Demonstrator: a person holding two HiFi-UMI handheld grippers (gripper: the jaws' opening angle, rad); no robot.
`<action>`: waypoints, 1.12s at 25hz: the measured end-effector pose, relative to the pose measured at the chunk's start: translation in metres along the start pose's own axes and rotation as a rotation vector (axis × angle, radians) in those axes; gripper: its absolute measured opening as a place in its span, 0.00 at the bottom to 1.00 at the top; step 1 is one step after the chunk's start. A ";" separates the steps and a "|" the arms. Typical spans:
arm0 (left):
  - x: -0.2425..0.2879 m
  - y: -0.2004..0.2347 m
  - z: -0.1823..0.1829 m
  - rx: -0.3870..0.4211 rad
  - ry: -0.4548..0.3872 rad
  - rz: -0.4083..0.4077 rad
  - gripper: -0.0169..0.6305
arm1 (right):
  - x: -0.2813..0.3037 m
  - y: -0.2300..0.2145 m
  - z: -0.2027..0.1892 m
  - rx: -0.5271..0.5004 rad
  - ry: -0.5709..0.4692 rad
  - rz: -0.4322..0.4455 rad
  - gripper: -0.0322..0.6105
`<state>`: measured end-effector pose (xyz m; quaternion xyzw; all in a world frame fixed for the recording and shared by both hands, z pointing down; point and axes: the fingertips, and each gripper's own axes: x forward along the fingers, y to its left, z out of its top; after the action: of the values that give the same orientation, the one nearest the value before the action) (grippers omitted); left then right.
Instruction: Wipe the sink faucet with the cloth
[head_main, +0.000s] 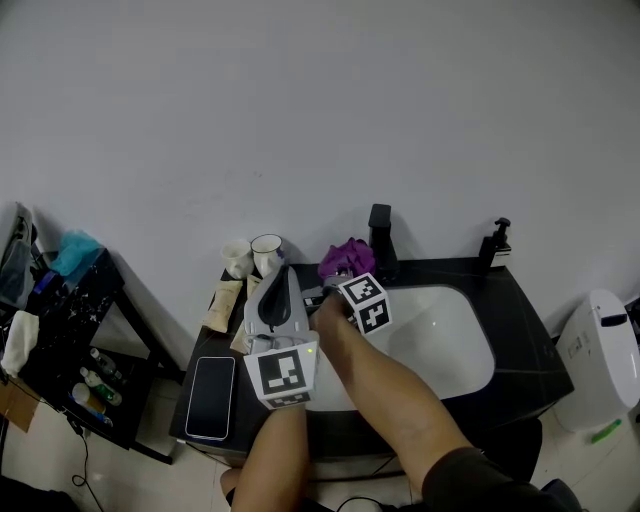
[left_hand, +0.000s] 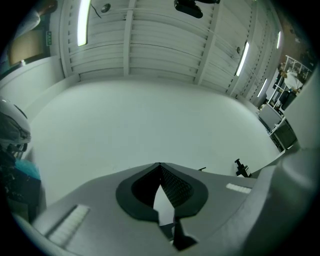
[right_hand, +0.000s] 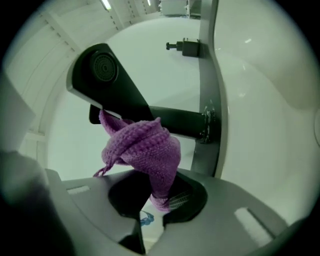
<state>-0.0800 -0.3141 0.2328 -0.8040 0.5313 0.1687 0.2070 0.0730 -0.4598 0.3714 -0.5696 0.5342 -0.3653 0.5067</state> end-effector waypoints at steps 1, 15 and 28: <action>0.000 0.001 0.000 0.001 0.000 0.004 0.05 | -0.002 0.005 -0.003 -0.008 0.016 0.022 0.13; -0.004 0.020 0.002 -0.049 -0.013 0.082 0.05 | -0.117 0.196 0.012 -1.163 0.069 0.815 0.13; 0.037 -0.030 -0.033 -0.096 0.174 0.022 0.05 | -0.100 0.089 0.188 -1.564 0.053 0.458 0.14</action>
<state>-0.0362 -0.3497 0.2479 -0.8186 0.5474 0.1258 0.1196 0.2153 -0.3197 0.2565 -0.6266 0.7497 0.2128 0.0117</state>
